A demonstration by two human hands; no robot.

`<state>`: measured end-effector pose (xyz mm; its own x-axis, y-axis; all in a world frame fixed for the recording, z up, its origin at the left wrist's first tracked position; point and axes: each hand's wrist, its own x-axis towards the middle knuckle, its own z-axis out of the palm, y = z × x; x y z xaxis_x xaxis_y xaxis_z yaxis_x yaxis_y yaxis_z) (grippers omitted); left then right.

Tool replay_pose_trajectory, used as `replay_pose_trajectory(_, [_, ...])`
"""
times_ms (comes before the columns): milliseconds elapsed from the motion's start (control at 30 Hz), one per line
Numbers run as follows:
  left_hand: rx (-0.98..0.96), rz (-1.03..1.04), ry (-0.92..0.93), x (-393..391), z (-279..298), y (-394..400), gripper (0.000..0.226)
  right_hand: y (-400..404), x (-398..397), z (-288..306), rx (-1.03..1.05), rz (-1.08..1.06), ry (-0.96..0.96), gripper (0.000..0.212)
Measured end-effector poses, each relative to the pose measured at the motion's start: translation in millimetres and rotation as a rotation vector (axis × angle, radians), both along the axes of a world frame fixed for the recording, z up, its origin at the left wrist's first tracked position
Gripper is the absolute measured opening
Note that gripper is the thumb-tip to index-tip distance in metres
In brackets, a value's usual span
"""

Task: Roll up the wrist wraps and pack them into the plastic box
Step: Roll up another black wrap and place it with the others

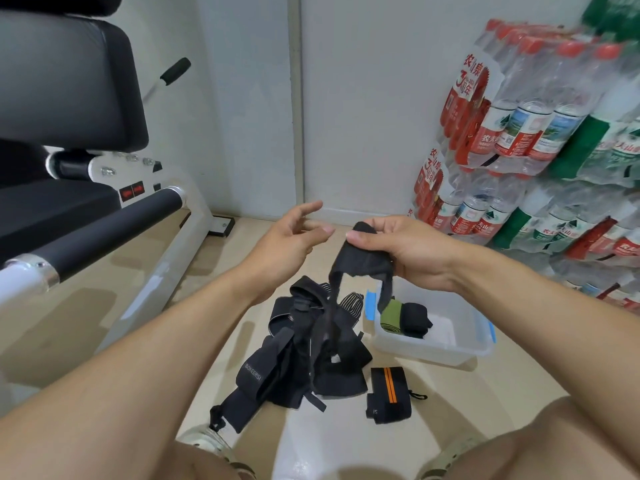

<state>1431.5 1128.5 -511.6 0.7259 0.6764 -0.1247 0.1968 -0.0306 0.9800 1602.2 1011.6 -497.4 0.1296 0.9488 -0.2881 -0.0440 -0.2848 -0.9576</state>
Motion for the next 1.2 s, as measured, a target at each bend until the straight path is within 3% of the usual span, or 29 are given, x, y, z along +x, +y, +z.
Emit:
replay_pose_trajectory(200, [0.007, -0.166, -0.070, -3.2, 1.0, -10.4, 0.052, 2.4, -4.1, -0.8, -0.011, -0.123, 0.130, 0.017])
replay_pose_trajectory(367, [-0.034, -0.129, -0.137, -2.4, -2.5, -4.8, 0.049, 1.8, 1.6, 1.2, 0.013, -0.103, 0.136, 0.036])
replay_pose_trajectory(500, [-0.078, -0.119, -0.153, -0.6, -2.7, -5.3, 0.035, -0.3, 7.3, 0.5, 0.054, -0.090, 0.025, 0.039])
replay_pose_trajectory(633, [-0.060, -0.106, -0.127, 1.8, -1.2, -8.2, 0.026, -0.1, 1.2, -0.4, 0.101, -0.185, -0.079, 0.029])
replay_pose_trajectory(767, [-0.072, -0.103, -0.106, 3.4, 0.2, -10.8, 0.023, 2.3, -1.3, -0.6, 0.201, -0.334, -0.382, 0.012])
replay_pose_trajectory(933, [-0.098, -0.151, -0.072, 3.9, -1.2, -14.1, 0.031, 6.0, 1.4, -4.5, 0.215, -0.426, -0.561, 0.040])
replay_pose_trajectory(1067, [-0.115, -0.165, -0.063, 3.4, 0.6, -16.1, 0.035, 5.3, -0.6, -5.7, 0.188, -0.431, -0.543, 0.055])
replay_pose_trajectory(1200, [-0.133, -0.139, -0.059, 2.1, -0.2, -15.7, 0.037, 4.8, -0.3, -4.0, 0.244, -0.418, -0.491, 0.035])
